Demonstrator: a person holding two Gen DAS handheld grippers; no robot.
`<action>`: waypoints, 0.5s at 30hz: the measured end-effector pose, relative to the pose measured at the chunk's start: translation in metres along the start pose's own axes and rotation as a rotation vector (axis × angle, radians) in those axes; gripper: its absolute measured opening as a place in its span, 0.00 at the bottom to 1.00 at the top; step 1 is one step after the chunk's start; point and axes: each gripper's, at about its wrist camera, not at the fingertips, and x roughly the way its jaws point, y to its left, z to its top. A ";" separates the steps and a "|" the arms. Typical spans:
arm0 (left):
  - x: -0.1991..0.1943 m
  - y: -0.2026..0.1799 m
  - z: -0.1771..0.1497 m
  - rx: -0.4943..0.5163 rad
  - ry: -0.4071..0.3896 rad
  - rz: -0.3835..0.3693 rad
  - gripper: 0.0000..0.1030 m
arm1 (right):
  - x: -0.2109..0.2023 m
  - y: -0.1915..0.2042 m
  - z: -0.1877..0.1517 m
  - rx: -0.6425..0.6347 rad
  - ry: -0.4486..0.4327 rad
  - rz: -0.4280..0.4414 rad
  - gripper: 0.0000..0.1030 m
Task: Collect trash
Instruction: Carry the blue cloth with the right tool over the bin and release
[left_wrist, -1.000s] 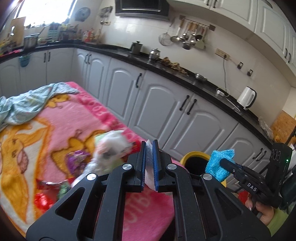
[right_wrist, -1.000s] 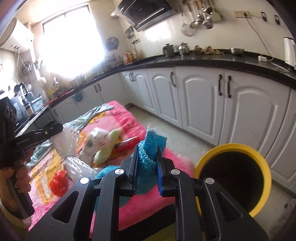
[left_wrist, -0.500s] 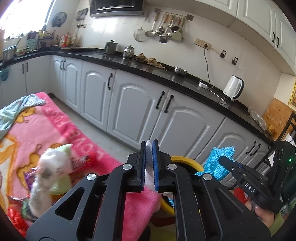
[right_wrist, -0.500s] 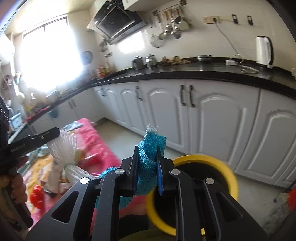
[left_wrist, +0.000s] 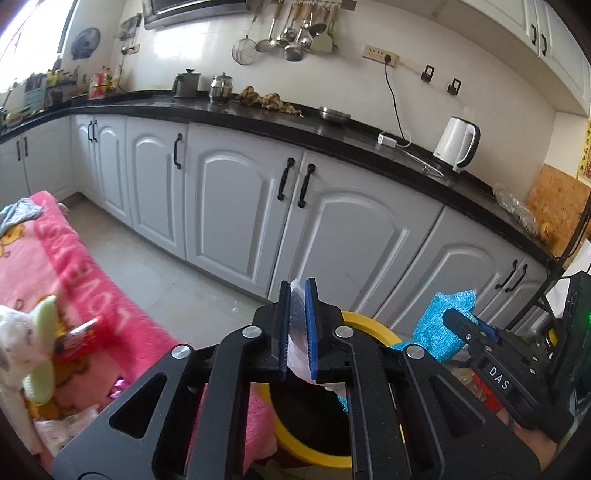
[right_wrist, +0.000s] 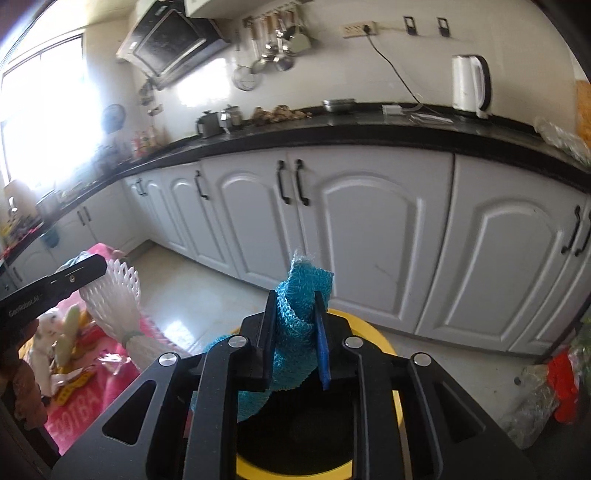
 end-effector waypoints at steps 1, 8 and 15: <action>0.005 -0.002 -0.001 0.001 0.006 0.000 0.04 | 0.002 -0.003 -0.002 0.010 0.007 -0.004 0.22; 0.024 -0.003 -0.016 -0.007 0.047 -0.010 0.32 | 0.009 -0.018 -0.006 0.060 0.013 -0.028 0.39; 0.014 0.013 -0.025 -0.030 0.051 0.013 0.54 | 0.003 -0.015 -0.006 0.065 -0.003 -0.017 0.48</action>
